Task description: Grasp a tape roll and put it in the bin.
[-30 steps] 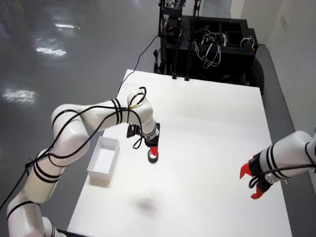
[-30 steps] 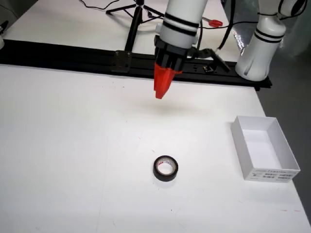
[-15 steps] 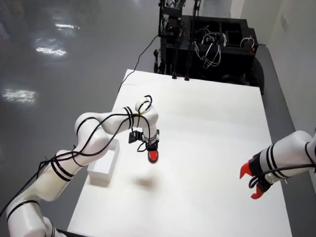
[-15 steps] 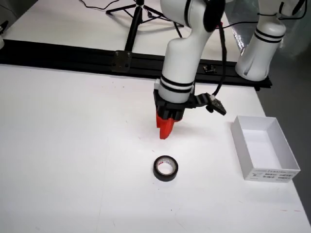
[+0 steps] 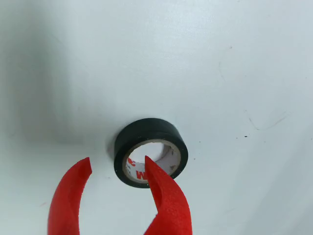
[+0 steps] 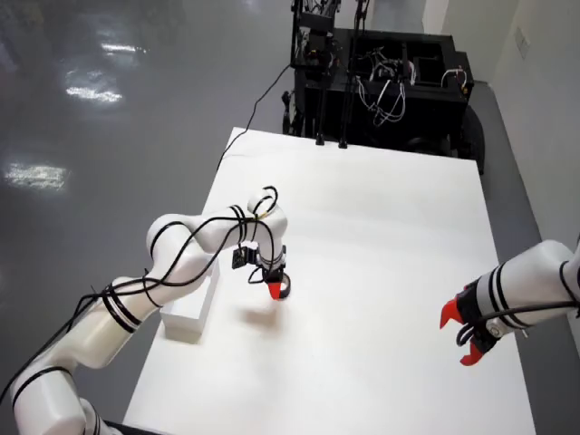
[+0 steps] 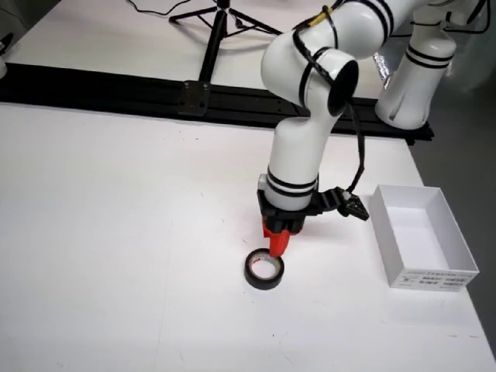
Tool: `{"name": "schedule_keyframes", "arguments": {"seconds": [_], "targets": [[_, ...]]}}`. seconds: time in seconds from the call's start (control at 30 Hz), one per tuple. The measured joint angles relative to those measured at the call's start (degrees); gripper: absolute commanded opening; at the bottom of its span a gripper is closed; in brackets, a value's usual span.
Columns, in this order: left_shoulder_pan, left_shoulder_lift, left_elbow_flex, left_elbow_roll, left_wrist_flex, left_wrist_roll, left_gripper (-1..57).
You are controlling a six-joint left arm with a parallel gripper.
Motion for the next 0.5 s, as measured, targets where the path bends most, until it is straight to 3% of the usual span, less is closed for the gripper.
{"name": "schedule_keyframes", "arguments": {"seconds": [0.3,0.5], "targets": [[-0.4,2.9,-3.0,0.4,-0.5,0.5,22.3],[-0.7,4.2,-4.6,0.5,-0.6,0.7,16.9]]}}
